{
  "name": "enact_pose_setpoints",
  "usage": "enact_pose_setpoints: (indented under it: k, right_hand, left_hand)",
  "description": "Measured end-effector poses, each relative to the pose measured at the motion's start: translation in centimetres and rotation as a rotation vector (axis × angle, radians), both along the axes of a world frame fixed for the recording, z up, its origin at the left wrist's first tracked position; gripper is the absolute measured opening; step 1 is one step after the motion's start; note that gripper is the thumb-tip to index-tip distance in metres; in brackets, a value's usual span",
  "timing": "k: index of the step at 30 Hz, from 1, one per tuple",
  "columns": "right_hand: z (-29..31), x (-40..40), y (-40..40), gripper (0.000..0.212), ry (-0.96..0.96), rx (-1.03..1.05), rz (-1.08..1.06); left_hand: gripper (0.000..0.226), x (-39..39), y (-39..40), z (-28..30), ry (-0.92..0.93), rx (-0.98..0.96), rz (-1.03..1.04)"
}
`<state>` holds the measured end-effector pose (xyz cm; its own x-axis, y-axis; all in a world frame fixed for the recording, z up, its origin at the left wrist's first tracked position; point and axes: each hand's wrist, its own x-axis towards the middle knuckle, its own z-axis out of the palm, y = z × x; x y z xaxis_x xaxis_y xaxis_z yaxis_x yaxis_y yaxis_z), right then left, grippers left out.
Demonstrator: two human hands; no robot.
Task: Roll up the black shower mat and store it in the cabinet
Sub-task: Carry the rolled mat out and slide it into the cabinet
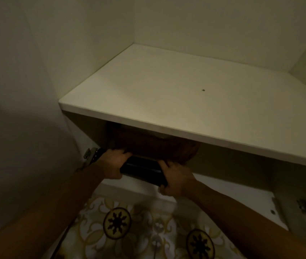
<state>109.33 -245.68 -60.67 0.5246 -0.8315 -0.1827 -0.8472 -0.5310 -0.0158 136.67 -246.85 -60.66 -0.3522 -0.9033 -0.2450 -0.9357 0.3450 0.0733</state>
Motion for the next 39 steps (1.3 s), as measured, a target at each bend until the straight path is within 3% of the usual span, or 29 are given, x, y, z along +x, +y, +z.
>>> enact_pose_setpoints:
  k: [2,9,17,27,30,35,39]
  right_hand:
    - [-0.3,-1.1,0.1,0.1,0.021,0.011,-0.006]
    - [0.2,-1.3,0.1,0.087,0.017,-0.006,-0.016]
    - [0.4,-1.7,0.4,0.114,0.006,0.081,0.015]
    - [0.9,-3.0,0.8,0.129,0.013,0.16,0.053]
    - [0.9,-3.3,0.5,0.125,0.027,0.161,0.03]
    - [2.7,-3.5,2.0,0.111,0.017,-0.018,0.0]
    - [5.1,-4.0,6.4,0.113,-0.099,0.021,-0.132]
  left_hand:
    - [0.068,0.0,0.4,-0.1,-0.059,-0.037,-0.007]
    - [0.085,0.3,1.6,-0.2,-0.171,-0.098,-0.01]
    - [0.115,-0.4,2.7,0.2,-0.217,-0.097,-0.052]
    - [0.122,-1.2,2.9,0.3,-0.232,-0.159,-0.159]
    - [0.125,-1.2,2.6,0.4,-0.207,-0.132,-0.127]
    - [0.136,-2.0,5.3,0.7,-0.1,-0.125,-0.036]
    - [0.138,-3.8,9.9,3.1,0.184,-0.108,0.083]
